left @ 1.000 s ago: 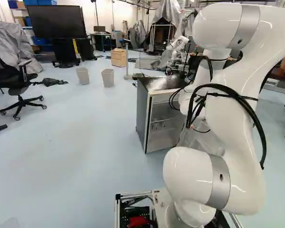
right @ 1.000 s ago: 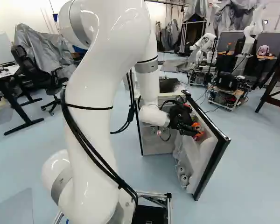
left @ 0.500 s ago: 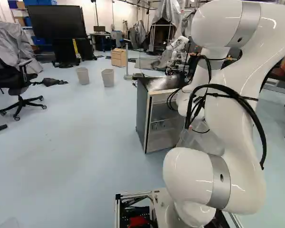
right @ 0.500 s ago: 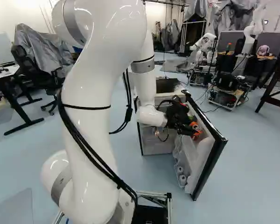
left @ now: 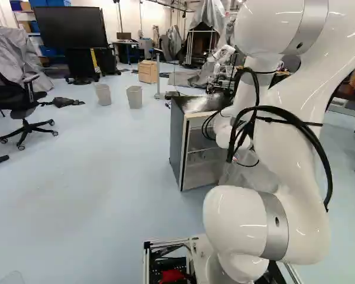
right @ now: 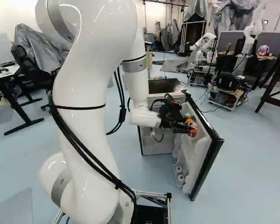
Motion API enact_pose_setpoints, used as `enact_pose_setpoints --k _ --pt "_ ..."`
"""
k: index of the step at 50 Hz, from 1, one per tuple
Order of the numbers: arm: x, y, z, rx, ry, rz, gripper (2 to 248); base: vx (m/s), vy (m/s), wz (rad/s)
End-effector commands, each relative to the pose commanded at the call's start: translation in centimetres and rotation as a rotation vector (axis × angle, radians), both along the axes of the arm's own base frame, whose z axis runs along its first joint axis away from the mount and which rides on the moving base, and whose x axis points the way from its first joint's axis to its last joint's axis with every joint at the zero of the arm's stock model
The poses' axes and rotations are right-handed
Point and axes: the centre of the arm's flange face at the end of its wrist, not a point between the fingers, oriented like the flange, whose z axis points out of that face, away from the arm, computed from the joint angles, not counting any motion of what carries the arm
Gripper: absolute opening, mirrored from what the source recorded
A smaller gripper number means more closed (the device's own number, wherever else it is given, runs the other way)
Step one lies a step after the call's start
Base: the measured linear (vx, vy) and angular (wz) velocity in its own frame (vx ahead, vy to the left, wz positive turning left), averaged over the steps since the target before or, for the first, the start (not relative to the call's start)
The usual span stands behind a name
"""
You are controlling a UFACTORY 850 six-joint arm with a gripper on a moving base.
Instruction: Grab a drink from the fridge
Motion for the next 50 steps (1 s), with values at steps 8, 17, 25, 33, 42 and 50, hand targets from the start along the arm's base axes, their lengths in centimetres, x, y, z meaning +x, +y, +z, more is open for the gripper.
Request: enact_pose_setpoints --k 8,17,25,33,42,50 --pt "-0.6 1.3 0.4 -0.036 -0.002 0.026 91 0.000 0.000 0.000" --pt "-1.3 2.8 1.0 -0.080 -0.007 0.057 91 0.000 0.000 0.000" --pt "-2.1 4.1 1.5 -0.120 -0.013 0.086 91 0.000 0.000 0.000" --pt "-2.8 5.4 1.9 -0.157 -0.020 0.117 91 0.000 0.000 0.000" --pt "-3.3 6.8 2.2 -0.179 -0.025 0.171 91 0.000 0.000 0.000" --pt "-3.4 7.9 2.4 -0.189 -0.030 0.238 91 0.000 0.000 0.000"
